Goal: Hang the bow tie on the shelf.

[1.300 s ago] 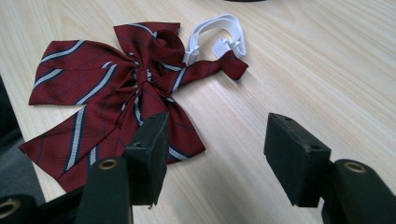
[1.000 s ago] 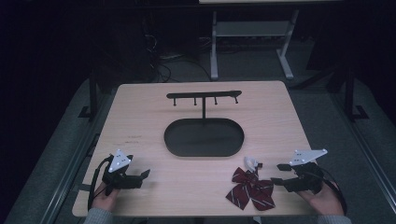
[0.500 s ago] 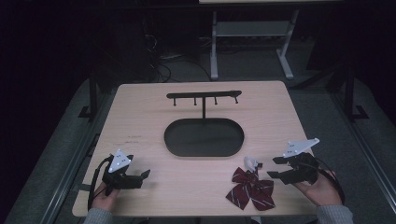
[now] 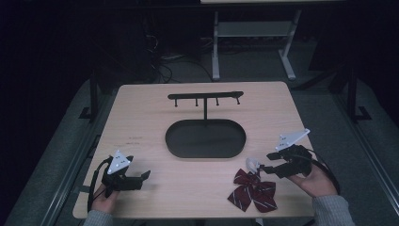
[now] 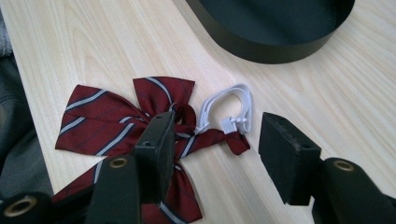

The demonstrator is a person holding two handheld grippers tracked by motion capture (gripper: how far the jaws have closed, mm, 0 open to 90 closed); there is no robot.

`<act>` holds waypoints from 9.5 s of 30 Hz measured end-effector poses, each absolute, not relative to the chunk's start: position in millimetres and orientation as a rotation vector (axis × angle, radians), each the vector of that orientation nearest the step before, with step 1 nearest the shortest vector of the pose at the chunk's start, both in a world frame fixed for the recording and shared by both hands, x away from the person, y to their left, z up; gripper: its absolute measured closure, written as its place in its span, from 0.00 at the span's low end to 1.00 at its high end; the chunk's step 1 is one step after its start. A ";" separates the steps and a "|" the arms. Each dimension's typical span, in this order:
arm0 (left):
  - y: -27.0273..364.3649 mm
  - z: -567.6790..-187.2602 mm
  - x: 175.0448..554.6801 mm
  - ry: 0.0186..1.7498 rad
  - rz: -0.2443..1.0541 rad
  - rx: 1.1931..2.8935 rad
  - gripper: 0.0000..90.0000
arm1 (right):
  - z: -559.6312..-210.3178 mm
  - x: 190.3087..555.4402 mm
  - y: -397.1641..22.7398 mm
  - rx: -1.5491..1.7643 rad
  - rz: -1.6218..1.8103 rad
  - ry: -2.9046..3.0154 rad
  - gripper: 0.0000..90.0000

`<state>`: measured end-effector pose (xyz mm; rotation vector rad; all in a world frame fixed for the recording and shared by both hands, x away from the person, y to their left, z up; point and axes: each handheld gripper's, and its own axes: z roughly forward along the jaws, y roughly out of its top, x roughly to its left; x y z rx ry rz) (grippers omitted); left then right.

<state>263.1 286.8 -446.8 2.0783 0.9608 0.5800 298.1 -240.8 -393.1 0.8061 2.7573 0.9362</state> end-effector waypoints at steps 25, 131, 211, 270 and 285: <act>286.1 -447.1 263.5 0.962 0.569 2.072 0.15 | -410.4 350.9 -203.6 0.799 0.720 2.889 0.65; 285.1 -446.7 264.3 0.958 0.565 2.083 0.15 | -342.2 336.6 -166.6 0.549 0.661 2.844 0.98; 287.1 -446.4 265.6 0.966 0.559 2.051 0.15 | -259.2 410.9 -89.0 0.355 0.642 2.894 0.97; 287.0 -445.1 264.6 0.949 0.566 2.063 0.15 | -264.5 475.3 -86.0 0.592 0.599 2.845 0.93; 285.7 -445.2 264.6 0.942 0.567 2.068 0.15 | -272.0 471.0 -93.8 0.601 0.623 2.847 0.91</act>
